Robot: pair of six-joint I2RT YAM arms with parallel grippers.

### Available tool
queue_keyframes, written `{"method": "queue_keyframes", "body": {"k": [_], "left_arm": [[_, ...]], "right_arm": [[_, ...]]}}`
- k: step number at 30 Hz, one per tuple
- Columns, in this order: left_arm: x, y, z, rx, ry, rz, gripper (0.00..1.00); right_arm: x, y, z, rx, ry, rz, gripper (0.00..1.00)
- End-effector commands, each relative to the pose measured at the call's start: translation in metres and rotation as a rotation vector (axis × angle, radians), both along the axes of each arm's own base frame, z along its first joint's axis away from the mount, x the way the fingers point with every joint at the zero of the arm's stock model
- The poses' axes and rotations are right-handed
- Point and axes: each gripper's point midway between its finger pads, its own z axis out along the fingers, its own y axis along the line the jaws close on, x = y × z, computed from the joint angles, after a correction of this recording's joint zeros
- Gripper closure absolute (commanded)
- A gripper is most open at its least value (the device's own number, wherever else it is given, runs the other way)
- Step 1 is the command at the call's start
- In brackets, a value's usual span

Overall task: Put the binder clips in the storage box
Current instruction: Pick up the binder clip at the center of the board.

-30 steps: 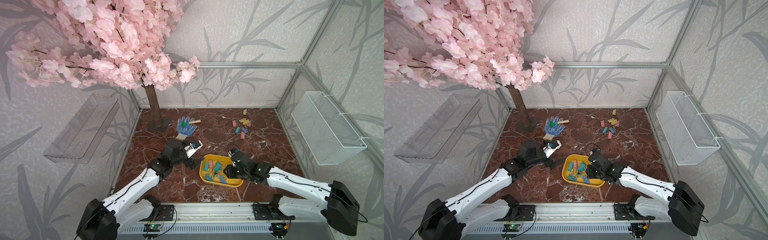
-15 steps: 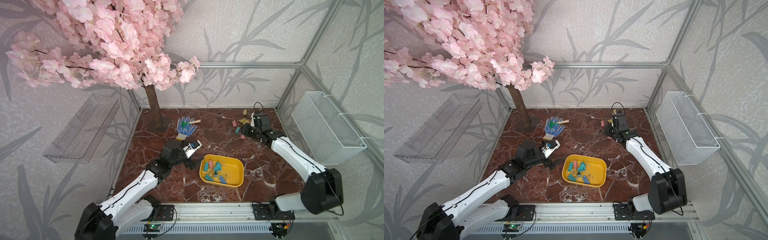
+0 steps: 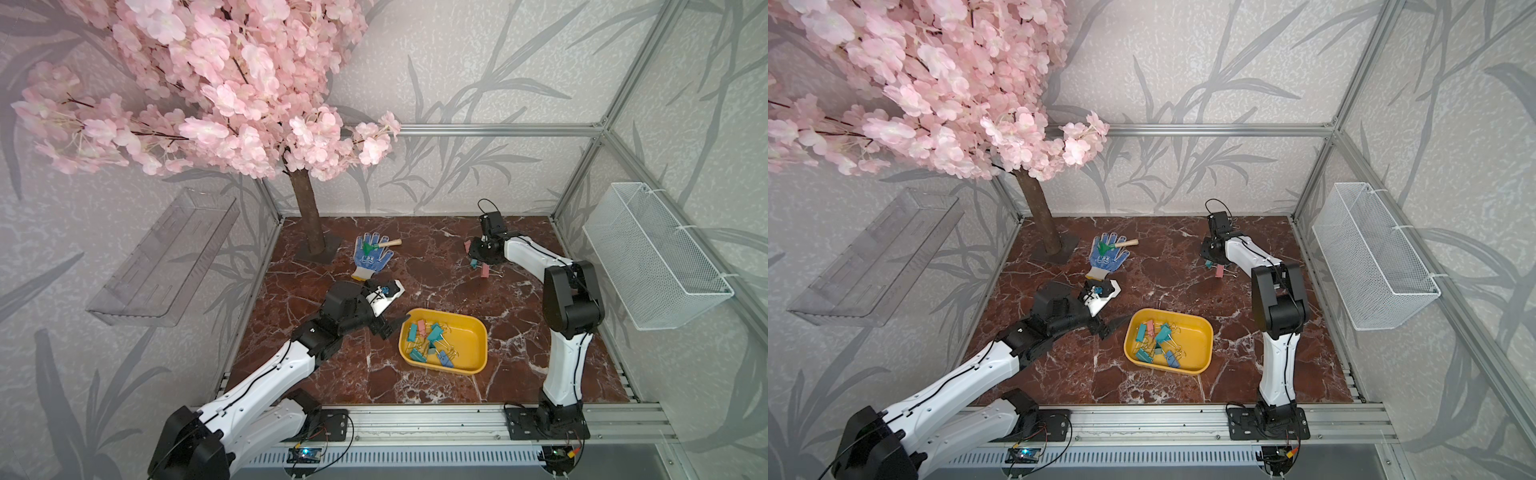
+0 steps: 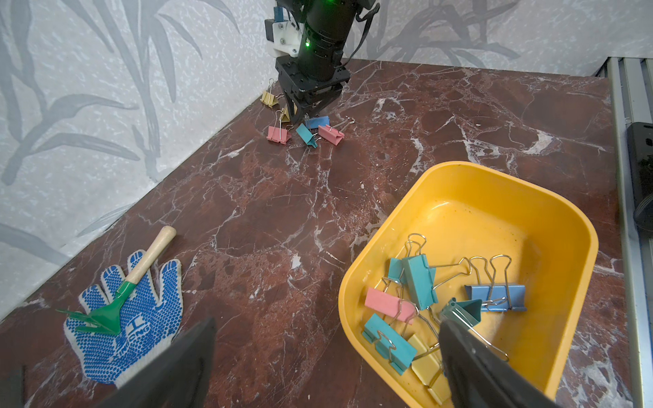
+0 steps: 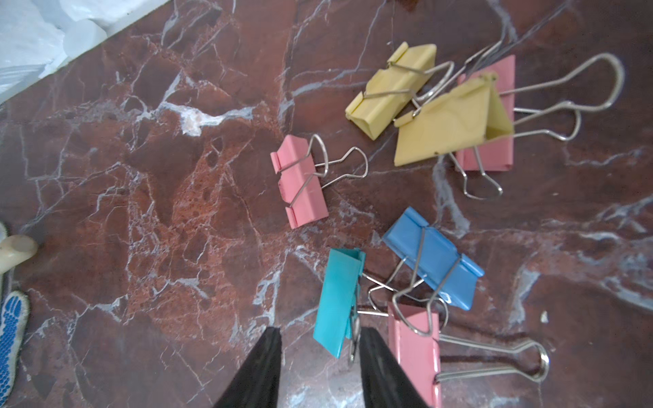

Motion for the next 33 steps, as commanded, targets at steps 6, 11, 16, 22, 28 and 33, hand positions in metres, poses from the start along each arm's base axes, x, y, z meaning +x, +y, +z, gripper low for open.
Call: {"method": "queue_keyframes", "body": {"k": [6,11,16,22,28,33], "left_arm": [[-0.004,-0.005,0.000,-0.016,-0.003,-0.031,0.00],[-0.005,-0.005,0.000,-0.011,-0.011,-0.035,0.00],[-0.005,-0.005,-0.003,-0.005,-0.009,-0.034,0.00],[-0.006,-0.004,-0.001,-0.002,-0.021,-0.025,0.00],[-0.008,-0.004,-0.001,0.002,-0.031,-0.026,0.00],[-0.007,-0.003,-0.001,0.012,-0.034,-0.018,0.00]], "right_arm": [[0.005,-0.011,-0.005,-0.069,0.008,0.000,0.73],[0.007,-0.013,-0.009,-0.087,0.016,0.010,0.94],[0.000,-0.005,0.014,-0.049,-0.022,0.039,1.00],[-0.043,0.017,0.067,0.081,-0.107,0.102,1.00],[-0.114,0.037,0.122,0.268,-0.207,0.148,1.00],[-0.184,0.056,0.141,0.340,-0.205,0.236,1.00]]}}
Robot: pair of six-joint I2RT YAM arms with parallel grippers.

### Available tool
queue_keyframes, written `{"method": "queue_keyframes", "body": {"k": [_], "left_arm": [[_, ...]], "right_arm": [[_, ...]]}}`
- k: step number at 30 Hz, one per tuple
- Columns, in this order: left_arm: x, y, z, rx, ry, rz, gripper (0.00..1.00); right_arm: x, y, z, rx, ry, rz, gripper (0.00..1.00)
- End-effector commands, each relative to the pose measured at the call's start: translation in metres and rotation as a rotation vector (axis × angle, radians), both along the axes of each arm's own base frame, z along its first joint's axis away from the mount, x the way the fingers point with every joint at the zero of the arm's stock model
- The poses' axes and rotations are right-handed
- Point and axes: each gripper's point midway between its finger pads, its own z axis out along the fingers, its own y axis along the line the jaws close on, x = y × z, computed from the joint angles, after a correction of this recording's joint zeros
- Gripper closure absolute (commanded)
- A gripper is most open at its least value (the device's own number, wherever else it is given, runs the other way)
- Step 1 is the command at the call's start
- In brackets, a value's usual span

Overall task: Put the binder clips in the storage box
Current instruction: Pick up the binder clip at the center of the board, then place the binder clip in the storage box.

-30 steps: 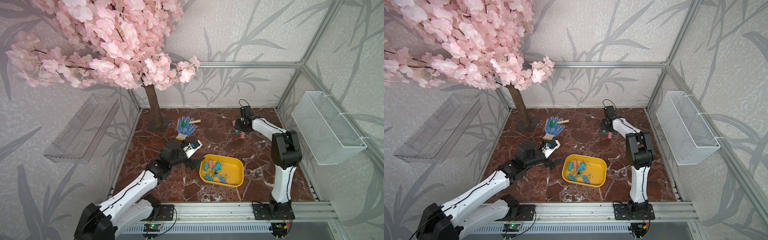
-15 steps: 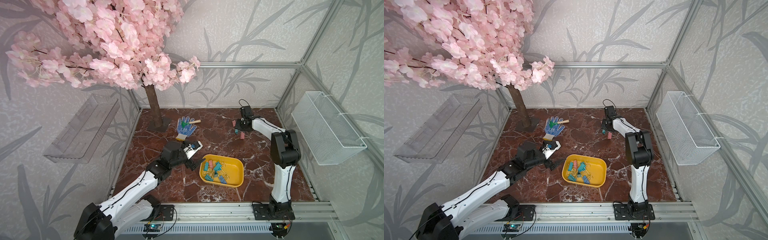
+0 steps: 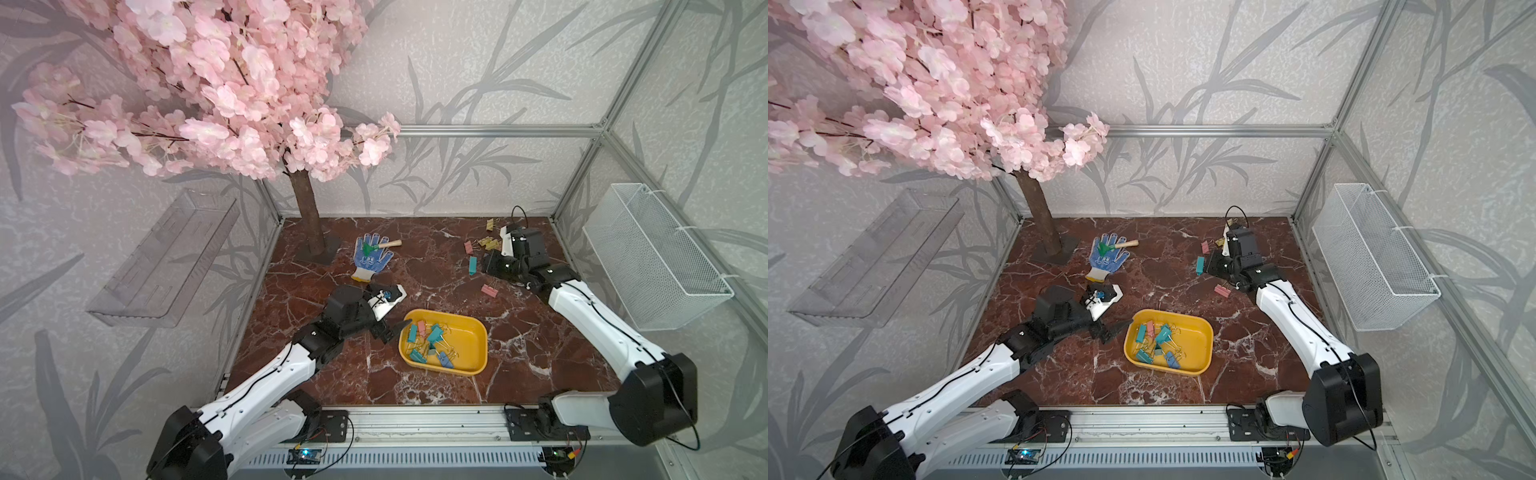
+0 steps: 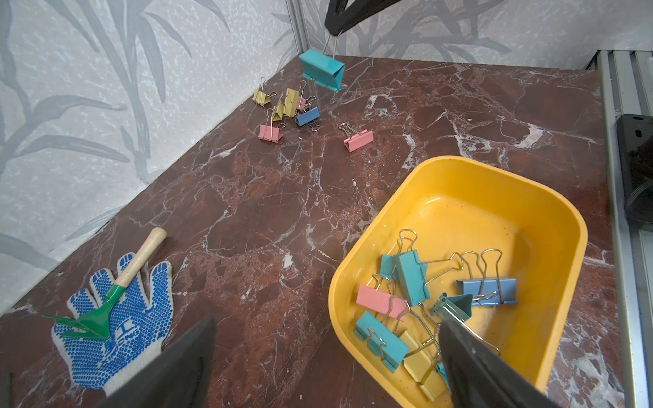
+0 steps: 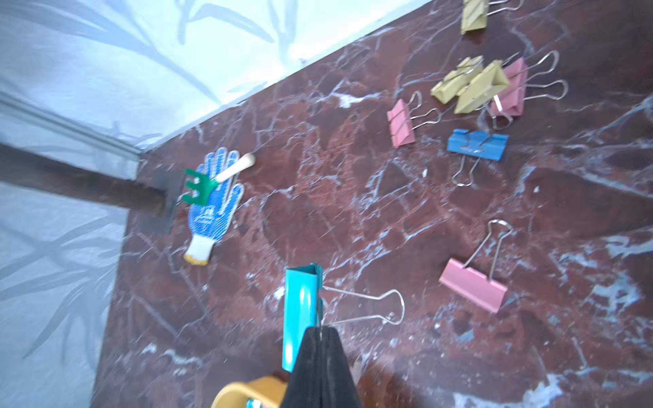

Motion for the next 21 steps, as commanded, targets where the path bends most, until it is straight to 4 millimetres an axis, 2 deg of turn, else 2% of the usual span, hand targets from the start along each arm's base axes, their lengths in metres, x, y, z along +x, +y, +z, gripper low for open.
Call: {"method": "queue_keyframes", "body": {"k": [1,3,6,9,14,21], "left_arm": [[-0.001,0.002,0.004,0.004,-0.033,0.004,0.00],[-0.002,0.002,0.005,0.006,-0.041,0.003,0.00],[-0.005,0.001,0.006,0.005,-0.050,-0.018,0.00],[-0.011,-0.004,0.002,0.006,-0.038,-0.061,0.00],[-0.013,-0.006,0.001,0.009,-0.030,-0.076,0.00],[-0.011,-0.002,0.001,0.019,-0.046,-0.055,0.00]], "right_arm": [[-0.050,0.017,-0.004,0.047,0.066,0.071,1.00],[-0.080,0.023,-0.009,0.026,0.081,0.090,1.00],[-0.118,0.029,-0.029,-0.011,0.133,0.121,1.00],[-0.141,0.035,-0.056,-0.051,0.202,0.157,1.00],[-0.154,0.047,-0.099,-0.137,0.290,0.215,1.00],[-0.154,0.083,-0.138,-0.124,0.367,0.264,0.99]]}}
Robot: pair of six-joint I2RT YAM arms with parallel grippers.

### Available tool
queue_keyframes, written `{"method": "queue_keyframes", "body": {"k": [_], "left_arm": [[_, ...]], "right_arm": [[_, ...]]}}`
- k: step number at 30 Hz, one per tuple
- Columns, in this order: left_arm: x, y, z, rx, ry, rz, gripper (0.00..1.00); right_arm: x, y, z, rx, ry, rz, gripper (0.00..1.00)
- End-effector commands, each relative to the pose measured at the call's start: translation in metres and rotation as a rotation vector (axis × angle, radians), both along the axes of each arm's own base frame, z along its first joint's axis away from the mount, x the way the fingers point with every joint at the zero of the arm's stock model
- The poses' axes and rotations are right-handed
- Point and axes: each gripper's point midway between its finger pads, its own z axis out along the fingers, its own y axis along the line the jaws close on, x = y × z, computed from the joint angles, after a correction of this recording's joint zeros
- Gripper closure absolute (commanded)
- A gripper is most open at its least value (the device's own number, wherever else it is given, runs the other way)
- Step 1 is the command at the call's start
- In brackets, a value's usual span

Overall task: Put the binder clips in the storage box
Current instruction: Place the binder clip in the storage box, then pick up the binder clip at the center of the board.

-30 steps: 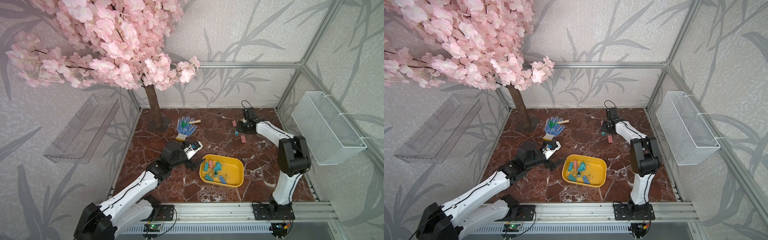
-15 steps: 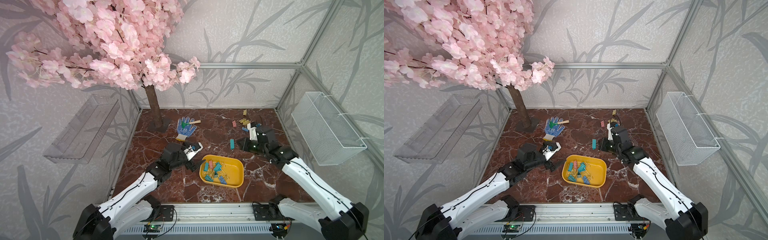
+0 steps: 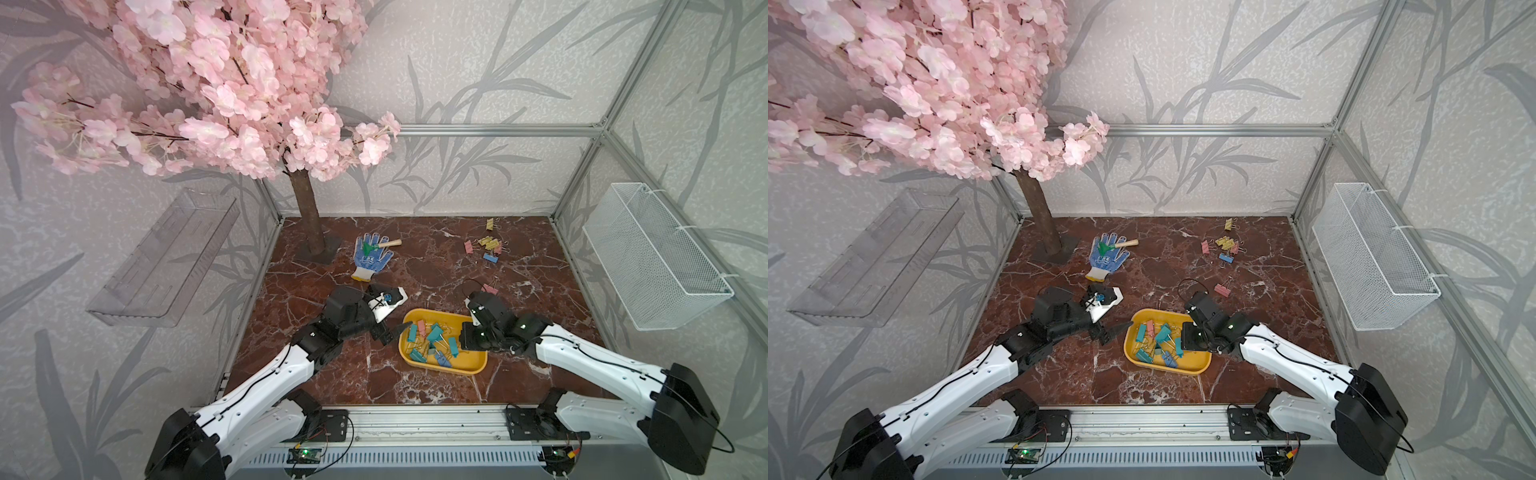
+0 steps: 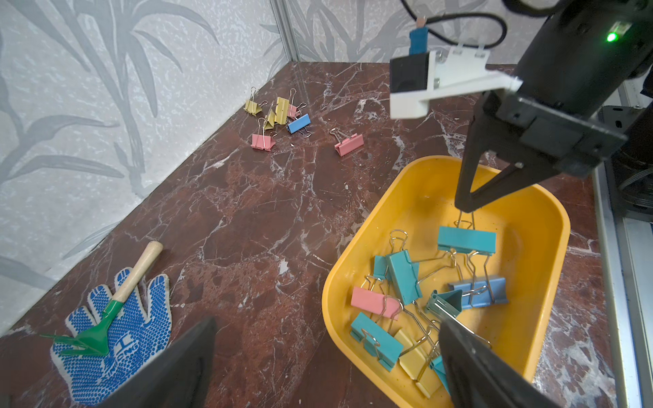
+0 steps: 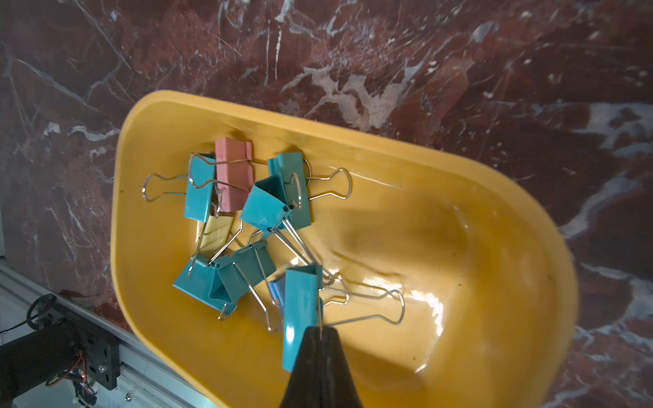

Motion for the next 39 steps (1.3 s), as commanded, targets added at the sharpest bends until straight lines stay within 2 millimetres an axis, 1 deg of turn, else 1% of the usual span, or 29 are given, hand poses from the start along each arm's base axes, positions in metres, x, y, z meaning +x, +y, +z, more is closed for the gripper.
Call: {"method": "queue_keyframes", "body": {"k": [1,4,5,7,8,9,10,13,15,17,19,21,22,25,26,28,30,32,35,39], "left_arm": [[-0.004,0.001,-0.003,0.010,-0.012,-0.006,0.00],[-0.003,0.001,-0.003,0.011,-0.014,-0.003,0.00],[-0.003,0.001,-0.004,0.012,-0.012,-0.004,0.00],[-0.003,0.001,-0.005,0.014,-0.008,-0.003,0.00],[-0.002,0.001,-0.005,0.015,-0.008,-0.003,0.00],[-0.002,0.001,-0.005,0.015,-0.007,-0.003,0.00],[-0.002,0.001,-0.004,0.014,-0.010,-0.003,0.00],[-0.002,0.001,-0.005,0.015,-0.009,-0.002,0.00],[-0.002,0.001,-0.004,0.015,-0.011,0.000,0.00],[-0.002,0.001,-0.004,0.015,-0.011,0.001,0.00],[-0.002,0.001,-0.004,0.015,-0.012,0.001,0.00],[-0.002,0.001,-0.004,0.015,-0.013,0.000,0.00],[-0.002,0.001,-0.004,0.014,-0.012,-0.002,0.00],[-0.002,0.000,-0.004,0.014,-0.012,-0.003,0.00],[-0.002,0.000,-0.005,0.014,-0.012,-0.003,0.00],[-0.003,0.000,-0.005,0.015,-0.011,-0.005,0.00],[-0.002,0.000,-0.005,0.016,-0.010,-0.004,0.00],[-0.003,-0.001,-0.005,0.017,-0.009,-0.005,0.00],[-0.002,-0.001,-0.005,0.019,-0.009,-0.003,0.00],[-0.002,0.000,-0.006,0.022,-0.012,0.001,0.00]], "right_arm": [[0.007,0.019,-0.004,0.046,-0.005,0.001,0.97],[0.007,0.024,-0.008,0.055,0.005,0.006,0.90],[0.008,0.025,-0.005,0.057,0.000,0.007,0.84],[0.014,0.023,0.004,0.045,-0.037,0.004,0.70],[0.019,0.019,0.013,0.029,-0.074,-0.002,0.65],[0.027,0.016,0.024,0.014,-0.120,-0.011,0.60],[0.034,0.013,0.034,-0.002,-0.170,-0.005,0.58],[0.071,-0.003,0.070,0.004,-0.283,-0.068,0.56],[0.104,-0.017,0.094,0.041,-0.344,-0.127,0.56],[0.138,-0.033,0.108,0.058,-0.389,-0.189,0.55],[0.173,-0.050,0.113,0.070,-0.404,-0.247,0.55],[0.209,-0.064,0.109,0.093,-0.385,-0.295,0.55],[0.224,-0.068,0.104,0.103,-0.374,-0.311,0.55],[0.268,-0.078,0.083,0.111,-0.339,-0.348,0.55],[0.283,-0.083,0.069,0.092,-0.315,-0.363,0.55],[0.307,-0.091,0.054,0.056,-0.300,-0.378,0.55],[0.328,-0.100,0.036,0.022,-0.275,-0.396,0.55],[0.345,-0.106,0.020,0.016,-0.251,-0.407,0.55],[0.364,-0.112,-0.005,0.011,-0.207,-0.422,0.50],[0.388,-0.111,-0.020,0.034,-0.185,-0.411,0.50]]}}
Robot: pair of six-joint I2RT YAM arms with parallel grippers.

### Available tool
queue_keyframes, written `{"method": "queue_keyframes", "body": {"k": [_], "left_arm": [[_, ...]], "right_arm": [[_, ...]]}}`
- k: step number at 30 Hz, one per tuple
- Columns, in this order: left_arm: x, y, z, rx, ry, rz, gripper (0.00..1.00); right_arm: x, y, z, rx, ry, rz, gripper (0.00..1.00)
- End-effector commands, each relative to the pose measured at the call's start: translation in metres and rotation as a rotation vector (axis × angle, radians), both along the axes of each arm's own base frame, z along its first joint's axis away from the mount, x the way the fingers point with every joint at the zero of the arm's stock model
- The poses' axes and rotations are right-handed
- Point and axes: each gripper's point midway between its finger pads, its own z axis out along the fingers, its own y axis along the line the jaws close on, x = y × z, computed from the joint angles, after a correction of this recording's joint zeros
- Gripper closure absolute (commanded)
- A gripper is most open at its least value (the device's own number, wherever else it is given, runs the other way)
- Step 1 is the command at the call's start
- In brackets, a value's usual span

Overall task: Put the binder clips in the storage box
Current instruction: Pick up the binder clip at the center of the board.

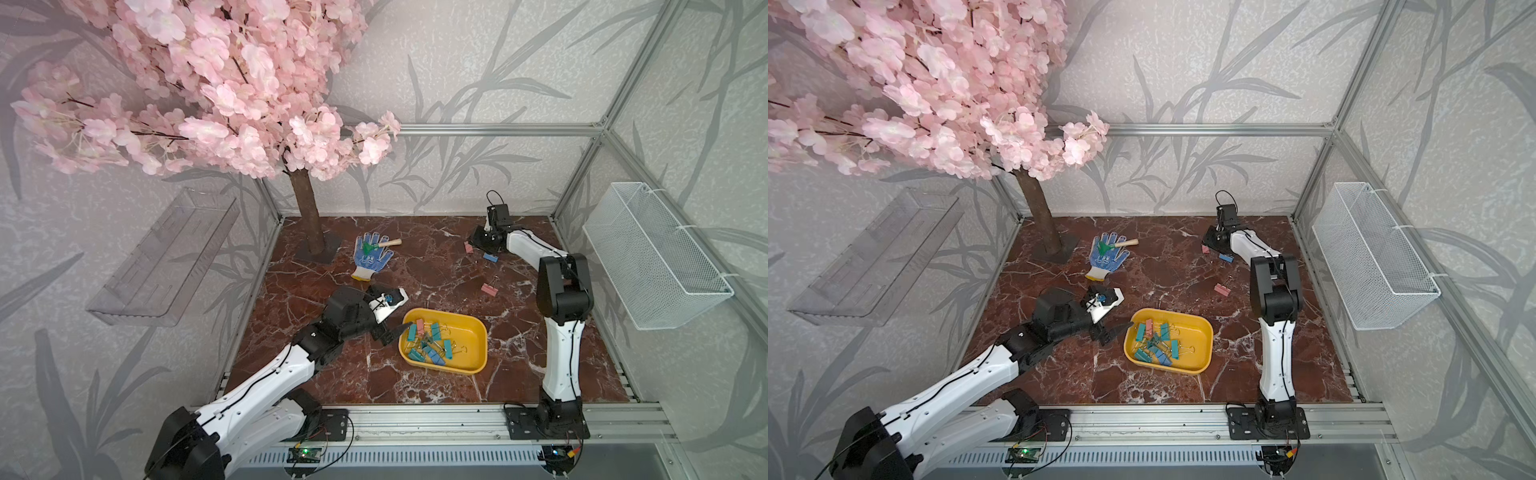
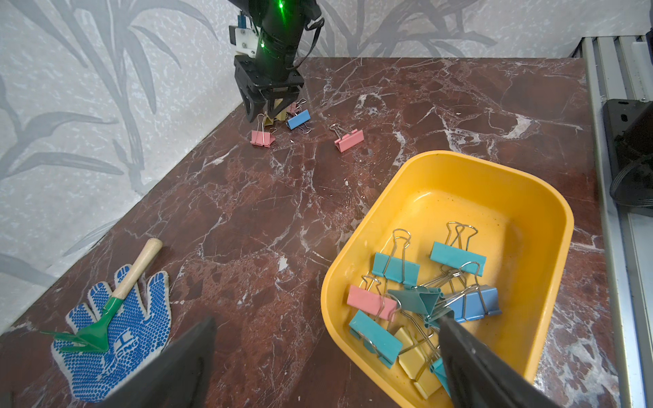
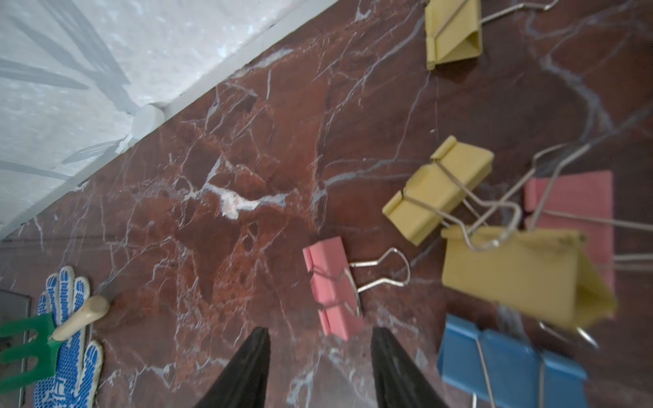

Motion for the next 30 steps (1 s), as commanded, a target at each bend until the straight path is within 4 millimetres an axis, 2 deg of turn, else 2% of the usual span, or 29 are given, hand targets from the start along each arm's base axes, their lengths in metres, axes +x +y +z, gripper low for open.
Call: {"method": "queue_keyframes", "body": {"k": [1,5,9,10,13,16,18,20,22,24,26,28,30], "left_arm": [[0.000,0.000,-0.002,0.010,-0.014,-0.003,0.00],[0.000,0.001,-0.003,0.014,-0.013,0.001,0.00],[0.001,0.001,-0.004,0.016,-0.014,0.004,0.00],[0.001,0.002,-0.003,0.017,-0.015,0.007,0.00],[0.001,0.002,-0.005,0.020,-0.011,0.011,0.00],[0.002,0.002,-0.002,0.004,-0.010,0.020,0.00],[0.003,0.001,0.005,-0.024,-0.015,0.029,0.00],[0.006,-0.001,0.025,-0.103,-0.020,0.053,0.00],[0.006,-0.007,0.061,-0.267,0.003,0.075,0.00],[0.010,-0.009,0.102,-0.488,0.039,0.161,0.00],[0.017,-0.005,0.126,-0.684,0.092,0.281,0.00],[0.022,-0.005,0.136,-0.813,0.140,0.368,0.00],[0.012,-0.027,0.133,-0.822,0.156,0.303,0.00]], "right_arm": [[0.012,-0.002,-0.003,0.003,0.019,0.021,0.50],[0.026,-0.005,-0.008,0.002,0.031,0.016,0.58],[0.028,0.000,0.000,0.042,0.029,0.032,0.96],[0.027,0.002,0.003,0.055,0.029,0.032,1.00],[0.018,0.011,0.023,0.120,0.016,0.047,1.00],[0.005,0.023,0.067,0.235,-0.057,0.039,1.00],[-0.013,0.031,0.100,0.343,-0.112,0.009,1.00],[-0.035,0.036,0.132,0.455,-0.171,-0.039,1.00],[-0.061,0.038,0.156,0.563,-0.227,-0.109,1.00],[-0.093,0.039,0.189,0.677,-0.297,-0.175,1.00],[-0.120,0.044,0.211,0.765,-0.335,-0.205,1.00],[-0.144,0.052,0.226,0.836,-0.356,-0.225,1.00],[-0.168,0.060,0.239,0.892,-0.387,-0.251,1.00]]}}
